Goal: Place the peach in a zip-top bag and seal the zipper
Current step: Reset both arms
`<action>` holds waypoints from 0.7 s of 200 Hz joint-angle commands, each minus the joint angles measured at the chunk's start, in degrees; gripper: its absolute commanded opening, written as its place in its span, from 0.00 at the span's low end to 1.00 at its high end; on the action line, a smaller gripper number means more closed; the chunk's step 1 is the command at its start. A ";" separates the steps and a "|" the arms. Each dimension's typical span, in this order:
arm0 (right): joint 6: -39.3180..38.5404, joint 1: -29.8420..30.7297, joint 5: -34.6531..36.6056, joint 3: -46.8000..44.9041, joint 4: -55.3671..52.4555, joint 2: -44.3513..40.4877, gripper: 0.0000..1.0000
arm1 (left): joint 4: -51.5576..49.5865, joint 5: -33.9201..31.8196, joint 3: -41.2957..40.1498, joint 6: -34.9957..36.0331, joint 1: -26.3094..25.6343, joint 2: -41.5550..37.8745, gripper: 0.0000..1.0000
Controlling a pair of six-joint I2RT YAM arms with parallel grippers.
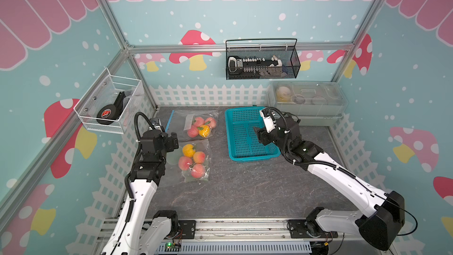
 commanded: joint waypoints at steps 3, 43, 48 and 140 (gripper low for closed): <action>0.74 -0.88 9.59 -4.49 6.13 -3.15 0.71 | 1.28 7.02 0.51 -16.57 0.32 -1.10 0.99; -1.04 -3.23 18.64 -14.32 12.81 -8.48 0.75 | 7.42 6.25 -5.66 -24.36 -0.94 -1.12 0.99; -1.32 -3.67 19.72 -15.64 13.80 -9.06 0.75 | 8.30 5.10 -6.66 -24.77 -1.22 -1.15 0.99; -5.78 -14.94 31.39 -35.48 33.18 -10.68 0.81 | 26.45 -16.04 -20.94 -17.60 -6.60 3.35 0.99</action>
